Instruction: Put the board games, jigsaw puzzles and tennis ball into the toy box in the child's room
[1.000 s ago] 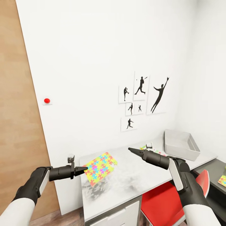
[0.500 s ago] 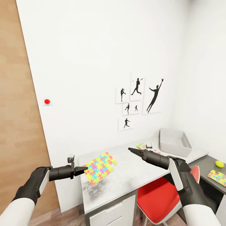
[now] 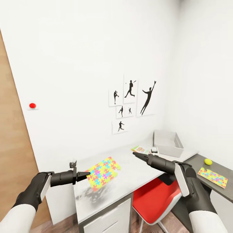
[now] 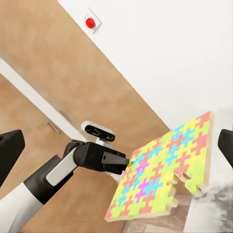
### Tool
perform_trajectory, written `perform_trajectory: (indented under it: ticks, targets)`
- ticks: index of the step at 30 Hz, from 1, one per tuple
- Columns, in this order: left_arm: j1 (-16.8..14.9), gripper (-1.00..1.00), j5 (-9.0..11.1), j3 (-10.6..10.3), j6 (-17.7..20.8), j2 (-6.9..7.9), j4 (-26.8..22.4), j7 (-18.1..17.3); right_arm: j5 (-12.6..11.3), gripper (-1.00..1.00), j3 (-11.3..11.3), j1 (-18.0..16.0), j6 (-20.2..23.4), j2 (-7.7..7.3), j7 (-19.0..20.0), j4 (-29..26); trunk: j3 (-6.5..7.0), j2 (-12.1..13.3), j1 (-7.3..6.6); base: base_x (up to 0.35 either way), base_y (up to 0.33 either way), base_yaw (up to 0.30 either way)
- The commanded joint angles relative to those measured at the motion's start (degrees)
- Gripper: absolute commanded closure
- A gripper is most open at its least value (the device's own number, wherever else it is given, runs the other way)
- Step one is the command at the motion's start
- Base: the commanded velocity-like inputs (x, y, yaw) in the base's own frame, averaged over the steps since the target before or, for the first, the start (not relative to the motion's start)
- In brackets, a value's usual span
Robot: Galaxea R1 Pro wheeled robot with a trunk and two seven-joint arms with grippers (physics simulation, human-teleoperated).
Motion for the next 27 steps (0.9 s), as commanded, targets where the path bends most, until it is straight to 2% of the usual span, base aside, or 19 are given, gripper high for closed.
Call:
perform_trajectory:
  ticks: [1, 11, 14, 16, 20, 23, 27]
  targets:
    - [0.0, 1.00, 0.1, 0.1, 0.6, 0.01, 0.0, -0.2, -0.1, -1.00, 0.0, 0.0, 0.3, 0.00, 0.1, 0.0, -0.06, 0.0, 0.02, 0.000, 0.000, -0.253]
    - [0.0, 1.00, 0.1, 0.3, 0.6, 0.07, 0.0, -0.2, -0.1, -1.00, -0.3, 0.0, 0.3, -0.05, 0.1, 0.1, -0.41, 0.0, 0.02, 0.000, 0.000, -0.254]
    - [0.0, 1.00, 0.1, 0.3, 0.6, 0.78, 0.0, -0.6, -0.1, -1.00, -1.2, 0.0, 0.3, -0.05, 0.2, 0.1, 0.03, 1.2, -0.64, 0.000, 0.000, -0.254]
    - [0.0, 1.00, 0.1, 0.2, 0.5, 1.05, 0.0, -2.1, -0.1, -1.00, -1.6, 0.0, 0.3, -0.05, 0.3, 0.1, 0.32, 2.0, -1.08, 0.000, 0.000, -0.254]
    - [0.0, 1.00, -0.3, -0.1, 0.1, 1.40, 0.0, -7.8, -0.2, -1.00, -1.9, 0.0, 0.3, -0.05, 0.3, 0.1, 0.89, 3.6, -1.96, 0.000, 0.000, -0.254]
    - [0.0, 1.00, -0.4, -0.1, 0.0, 1.47, 0.0, -9.2, -0.2, -1.00, -1.9, 0.0, 0.3, -0.05, 0.3, 0.1, 1.33, 4.8, -2.62, 0.000, 0.000, -0.254]
    - [0.0, 1.00, -0.5, -0.2, 0.0, 1.50, 0.0, -9.8, -0.2, -1.00, -2.0, 0.0, 0.3, -0.05, 0.3, 0.1, 1.19, 4.8, -2.62, 0.000, 0.000, -0.254]
